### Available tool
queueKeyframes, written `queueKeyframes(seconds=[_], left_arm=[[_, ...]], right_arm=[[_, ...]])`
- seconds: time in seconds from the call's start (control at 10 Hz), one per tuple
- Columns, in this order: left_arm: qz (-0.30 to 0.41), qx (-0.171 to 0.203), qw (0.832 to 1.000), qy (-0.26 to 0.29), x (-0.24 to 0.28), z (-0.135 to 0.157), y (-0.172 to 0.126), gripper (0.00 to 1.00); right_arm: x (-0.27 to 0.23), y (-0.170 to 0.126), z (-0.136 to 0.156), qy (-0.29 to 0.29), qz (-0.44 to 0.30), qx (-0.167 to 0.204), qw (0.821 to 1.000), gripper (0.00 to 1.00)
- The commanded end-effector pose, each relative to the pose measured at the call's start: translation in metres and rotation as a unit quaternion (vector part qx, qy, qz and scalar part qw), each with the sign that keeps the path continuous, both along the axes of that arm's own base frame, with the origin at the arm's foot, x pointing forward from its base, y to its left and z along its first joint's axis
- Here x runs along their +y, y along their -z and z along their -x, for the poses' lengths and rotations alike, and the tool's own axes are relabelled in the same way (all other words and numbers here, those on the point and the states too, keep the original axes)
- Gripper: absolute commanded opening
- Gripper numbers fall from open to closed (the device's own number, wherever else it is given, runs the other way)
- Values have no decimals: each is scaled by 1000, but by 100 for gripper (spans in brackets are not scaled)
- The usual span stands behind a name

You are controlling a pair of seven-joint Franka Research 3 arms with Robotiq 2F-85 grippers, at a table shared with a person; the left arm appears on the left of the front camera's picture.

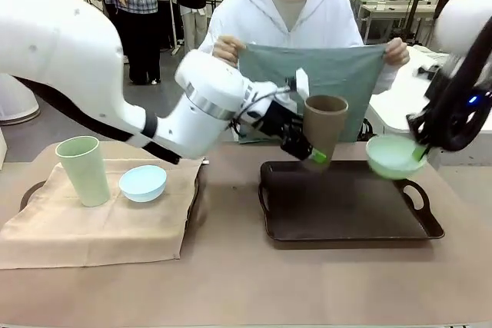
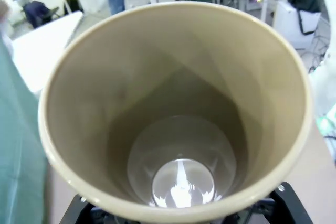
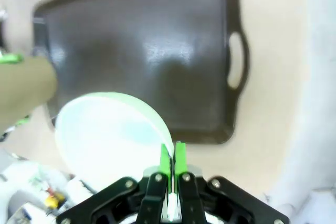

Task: Set up a tray with a mat and arrange the tableware.
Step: Pick up the Picnic Bowl and Reusable plastic cup from the Handle tray in front of the human's position and hold them in the air.

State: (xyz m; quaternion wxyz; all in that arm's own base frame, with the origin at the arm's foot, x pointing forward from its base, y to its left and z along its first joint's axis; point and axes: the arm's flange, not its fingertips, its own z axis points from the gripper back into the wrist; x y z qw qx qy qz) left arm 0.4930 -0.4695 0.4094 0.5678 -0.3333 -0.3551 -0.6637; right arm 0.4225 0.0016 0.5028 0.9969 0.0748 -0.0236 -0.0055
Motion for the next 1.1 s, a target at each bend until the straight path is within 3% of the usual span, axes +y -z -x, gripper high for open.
queueKeyframes(seconds=[0.0,0.2,0.4,0.5,1.0], left_arm=[[5,-30,999,-29,24,49,-45,0],[18,-55,998,-39,28,71,-78,0],[16,-69,996,-58,34,84,-100,0],[18,-59,998,-30,19,68,-99,0],[18,-59,998,-30,19,68,-99,0]], right_arm=[[-9,-46,17,-15,3,-5,1000,0],[-8,-70,25,-21,1,-2,1000,0],[0,-76,22,-24,-2,-3,1000,0],[-5,-82,34,-12,-6,-10,1000,0],[-5,-82,34,-12,-6,-10,1000,0]])
